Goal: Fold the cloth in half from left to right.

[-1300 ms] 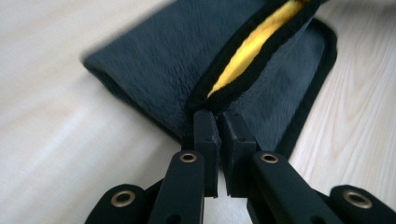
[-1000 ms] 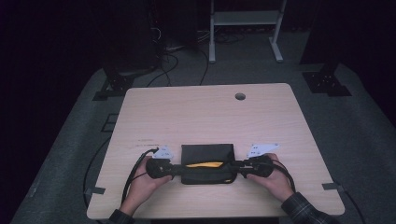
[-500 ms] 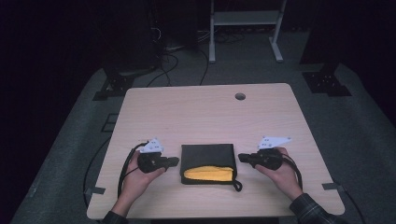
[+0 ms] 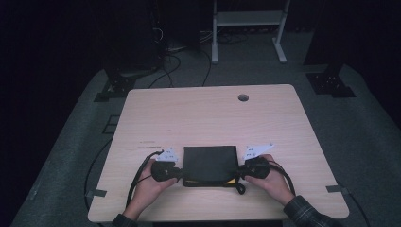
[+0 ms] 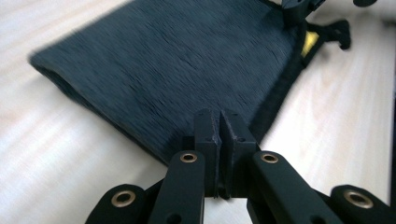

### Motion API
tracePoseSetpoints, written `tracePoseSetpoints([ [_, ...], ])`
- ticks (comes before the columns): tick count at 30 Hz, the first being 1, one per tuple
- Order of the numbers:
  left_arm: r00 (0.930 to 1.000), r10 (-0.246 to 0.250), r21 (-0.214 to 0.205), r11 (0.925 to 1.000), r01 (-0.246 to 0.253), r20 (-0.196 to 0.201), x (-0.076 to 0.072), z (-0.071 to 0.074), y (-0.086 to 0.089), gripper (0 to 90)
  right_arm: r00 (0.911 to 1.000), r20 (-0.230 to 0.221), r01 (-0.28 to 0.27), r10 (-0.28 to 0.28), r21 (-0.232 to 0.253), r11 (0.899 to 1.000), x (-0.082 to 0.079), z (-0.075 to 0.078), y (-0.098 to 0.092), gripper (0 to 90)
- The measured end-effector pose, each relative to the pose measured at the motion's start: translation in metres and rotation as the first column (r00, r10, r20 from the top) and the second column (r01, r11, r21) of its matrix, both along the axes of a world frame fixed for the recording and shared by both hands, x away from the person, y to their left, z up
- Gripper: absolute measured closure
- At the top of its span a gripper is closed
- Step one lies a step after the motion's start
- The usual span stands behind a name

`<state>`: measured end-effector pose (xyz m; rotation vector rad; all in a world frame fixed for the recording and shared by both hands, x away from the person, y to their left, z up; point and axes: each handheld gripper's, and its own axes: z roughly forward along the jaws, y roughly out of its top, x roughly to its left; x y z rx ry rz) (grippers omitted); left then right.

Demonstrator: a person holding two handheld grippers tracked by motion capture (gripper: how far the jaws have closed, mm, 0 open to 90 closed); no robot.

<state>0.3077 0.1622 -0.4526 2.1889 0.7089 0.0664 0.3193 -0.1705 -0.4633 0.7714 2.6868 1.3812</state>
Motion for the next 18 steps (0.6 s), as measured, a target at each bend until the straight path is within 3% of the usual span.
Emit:
tracePoseSetpoints([
  [7, 0.9998, -0.011, 0.025, 0.9996, 0.012, -0.018, -0.009, -0.008, -0.001, 84.6, 0.9998, 0.008, -0.016, 0.017, -0.058, 0.998, -0.013, -0.006, -0.002, 89.6],
  [11, 0.9999, -0.013, 0.038, 0.9992, 0.013, -0.008, -0.01, -0.008, -0.002, 83.9, 0.9996, 0.019, -0.018, 0.019, -0.069, 0.997, -0.014, -0.007, -0.001, 89.2],
  [18, 0.9986, 0.042, 0.021, 0.9989, -0.043, 0.032, -0.008, 0.003, 0.007, 56.8, 0.996, 0.059, 0.068, -0.068, -0.001, 0.998, -0.007, 0.003, -0.014, 61.8],
])
